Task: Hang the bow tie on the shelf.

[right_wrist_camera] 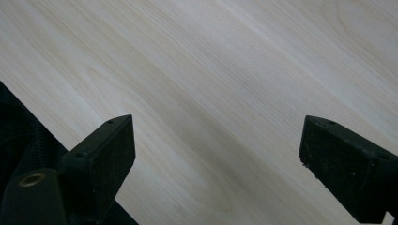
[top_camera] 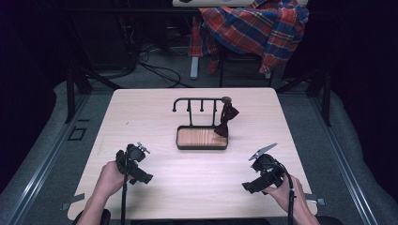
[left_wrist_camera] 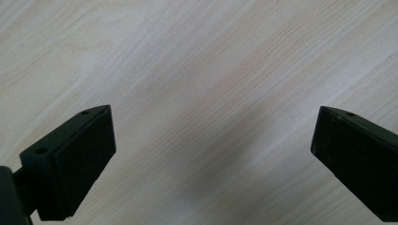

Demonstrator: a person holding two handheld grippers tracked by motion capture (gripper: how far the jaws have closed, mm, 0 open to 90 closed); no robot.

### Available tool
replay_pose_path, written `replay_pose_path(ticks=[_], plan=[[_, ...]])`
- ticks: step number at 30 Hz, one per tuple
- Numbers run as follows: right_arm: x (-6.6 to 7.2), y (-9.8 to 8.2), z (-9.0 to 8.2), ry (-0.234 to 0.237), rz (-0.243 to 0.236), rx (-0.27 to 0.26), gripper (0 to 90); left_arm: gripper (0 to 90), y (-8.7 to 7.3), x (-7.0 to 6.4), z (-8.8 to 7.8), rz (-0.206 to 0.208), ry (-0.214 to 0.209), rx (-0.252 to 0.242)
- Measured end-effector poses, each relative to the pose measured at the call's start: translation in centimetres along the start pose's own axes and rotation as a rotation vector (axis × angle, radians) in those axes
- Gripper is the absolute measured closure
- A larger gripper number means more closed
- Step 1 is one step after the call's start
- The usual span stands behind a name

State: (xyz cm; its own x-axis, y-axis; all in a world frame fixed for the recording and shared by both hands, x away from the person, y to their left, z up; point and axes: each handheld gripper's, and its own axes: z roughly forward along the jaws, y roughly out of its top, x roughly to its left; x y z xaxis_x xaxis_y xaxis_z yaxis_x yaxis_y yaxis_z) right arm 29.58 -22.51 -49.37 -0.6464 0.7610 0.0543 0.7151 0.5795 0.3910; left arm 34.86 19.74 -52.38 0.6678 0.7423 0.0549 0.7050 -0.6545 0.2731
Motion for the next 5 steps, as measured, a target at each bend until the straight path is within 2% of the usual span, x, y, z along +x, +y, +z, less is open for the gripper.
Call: replay_pose_path(ticks=[5], plan=[[-0.24,-0.03,0.18,-0.019,-0.004,0.0,12.8,0.6,0.16,-0.21,0.15,0.023,0.02,0.01]])
